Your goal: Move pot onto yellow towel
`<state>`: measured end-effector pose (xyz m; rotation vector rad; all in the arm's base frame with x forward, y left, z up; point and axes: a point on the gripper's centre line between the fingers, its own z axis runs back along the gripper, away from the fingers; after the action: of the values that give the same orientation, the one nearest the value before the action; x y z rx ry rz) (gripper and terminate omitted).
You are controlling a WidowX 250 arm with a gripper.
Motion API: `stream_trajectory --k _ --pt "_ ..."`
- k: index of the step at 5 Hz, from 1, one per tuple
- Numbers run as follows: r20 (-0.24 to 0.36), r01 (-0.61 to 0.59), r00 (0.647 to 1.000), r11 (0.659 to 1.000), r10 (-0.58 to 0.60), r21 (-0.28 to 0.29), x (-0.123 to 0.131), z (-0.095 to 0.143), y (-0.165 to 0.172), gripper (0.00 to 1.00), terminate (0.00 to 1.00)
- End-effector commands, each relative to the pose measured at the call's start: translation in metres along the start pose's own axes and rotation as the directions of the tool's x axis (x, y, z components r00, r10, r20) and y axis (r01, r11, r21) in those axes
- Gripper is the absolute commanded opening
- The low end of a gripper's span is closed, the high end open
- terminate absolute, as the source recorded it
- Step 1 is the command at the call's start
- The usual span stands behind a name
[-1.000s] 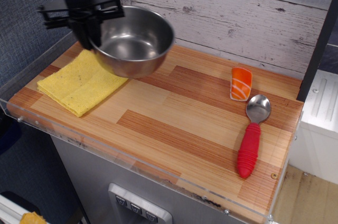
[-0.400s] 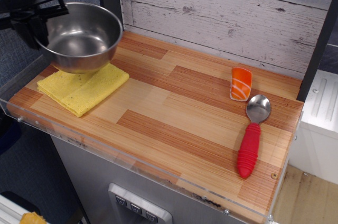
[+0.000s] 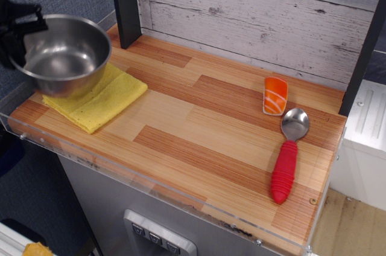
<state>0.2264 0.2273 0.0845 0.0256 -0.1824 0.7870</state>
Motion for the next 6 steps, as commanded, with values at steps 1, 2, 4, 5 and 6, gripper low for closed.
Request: stream_trajectory --k 1,2,4,5,6 --pt "-0.02 0.013 1.0 1.0 -0.014 -0.023 -0.005 -0.014 0.026 0.0 0.0" --pt "-0.018 0.031 0.999 0.999 -0.032 -0.043 0.002 -0.017 0.02 0.0 0.0" --pt "0.001 0.071 0.997 0.996 -0.071 -0.052 0.006 -0.007 0.004 0.0 0.0" --pt "0.005 0.094 0.996 0.993 -0.094 -0.069 0.006 -0.004 -0.005 0.0 0.0" --pt "0.004 0.111 0.994 0.989 -0.111 -0.095 0.004 -0.008 -0.014 0.0 0.0"
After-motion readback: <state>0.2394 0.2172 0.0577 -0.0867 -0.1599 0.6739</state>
